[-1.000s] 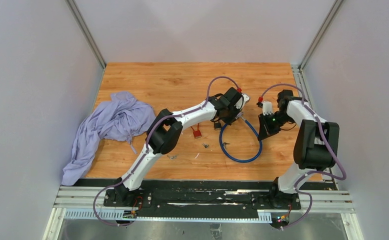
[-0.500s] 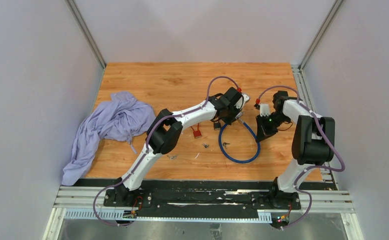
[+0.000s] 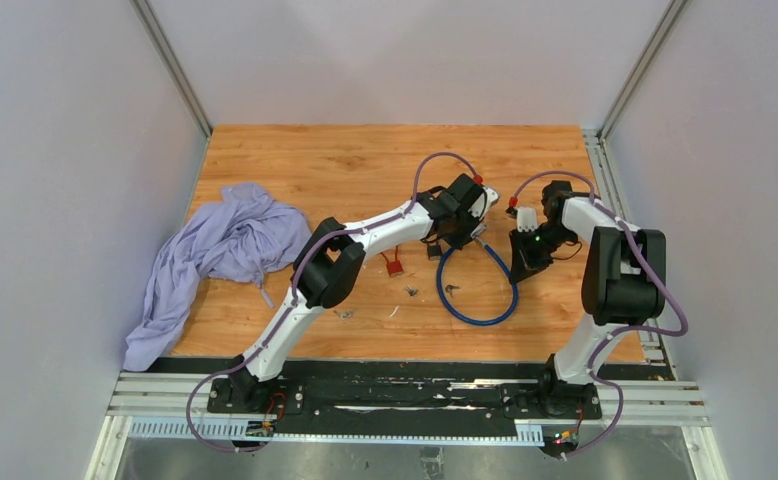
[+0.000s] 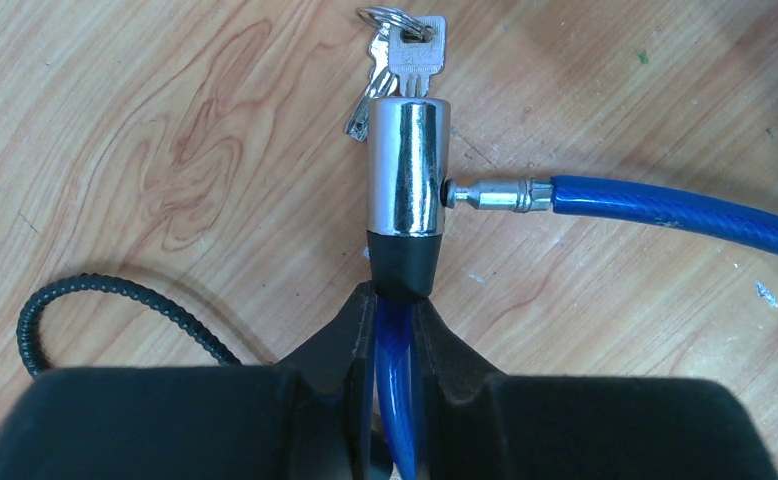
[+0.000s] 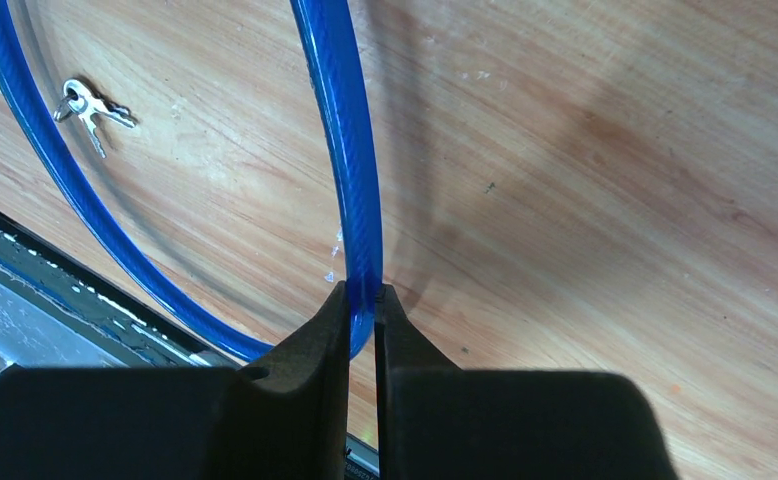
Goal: Lock with the key
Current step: Lock the lock.
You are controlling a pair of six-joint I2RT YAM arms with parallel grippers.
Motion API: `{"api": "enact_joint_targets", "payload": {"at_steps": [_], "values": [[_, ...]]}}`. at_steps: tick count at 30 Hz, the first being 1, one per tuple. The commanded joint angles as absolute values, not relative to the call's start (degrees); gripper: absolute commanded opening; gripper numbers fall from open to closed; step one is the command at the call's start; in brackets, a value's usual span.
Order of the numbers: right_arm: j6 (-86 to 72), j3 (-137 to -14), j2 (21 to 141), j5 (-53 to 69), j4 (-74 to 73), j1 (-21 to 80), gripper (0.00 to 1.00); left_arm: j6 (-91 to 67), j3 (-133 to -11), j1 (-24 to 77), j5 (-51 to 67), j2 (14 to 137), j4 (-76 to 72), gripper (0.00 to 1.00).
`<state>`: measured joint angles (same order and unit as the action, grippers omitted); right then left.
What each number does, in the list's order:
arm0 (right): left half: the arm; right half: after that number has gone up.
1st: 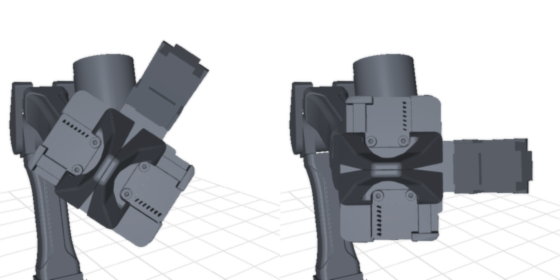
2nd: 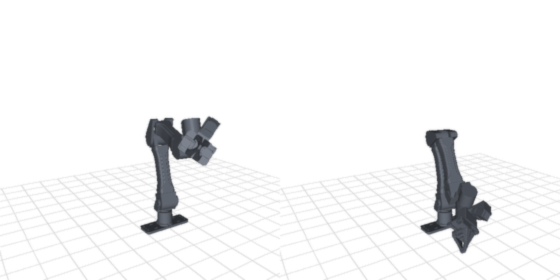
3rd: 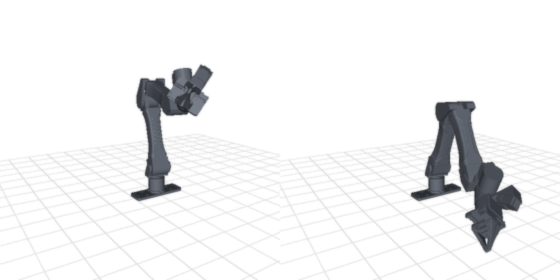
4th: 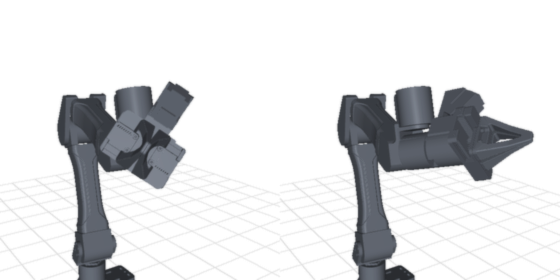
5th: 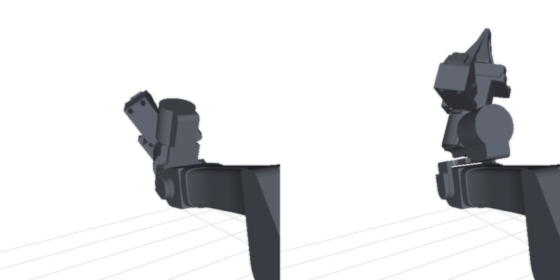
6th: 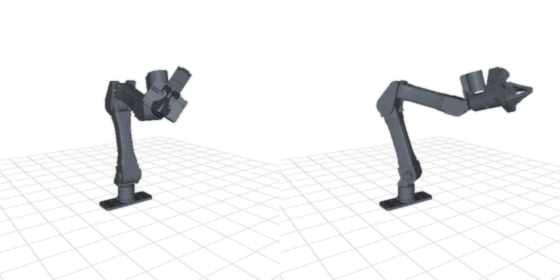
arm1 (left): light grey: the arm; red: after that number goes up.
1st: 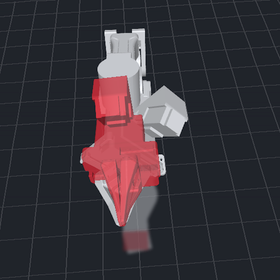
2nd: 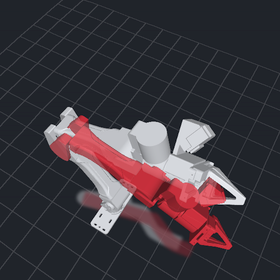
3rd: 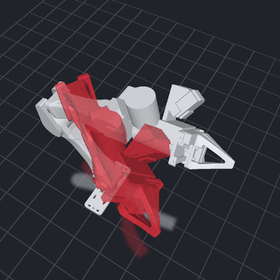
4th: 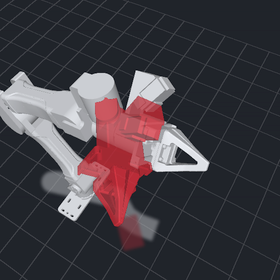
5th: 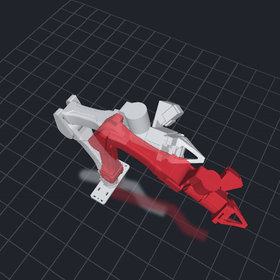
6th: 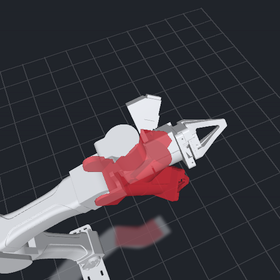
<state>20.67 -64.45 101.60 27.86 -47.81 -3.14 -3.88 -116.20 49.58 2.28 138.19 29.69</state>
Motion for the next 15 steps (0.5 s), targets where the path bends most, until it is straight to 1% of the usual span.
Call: {"api": "enact_joint_targets", "payload": {"at_steps": [1, 15], "values": [[19.73, -66.37, 102.19, 28.48, -49.04, -2.2, 0.01, -3.48, -116.1, 49.81, 2.91, 138.7, 27.95, 0.0], [17.42, -69.8, 104.45, 30.64, -51.15, -1.94, 0.01, 2.72, -113.8, 52.87, -2.69, 137.13, 26.84, 0.0]]}}
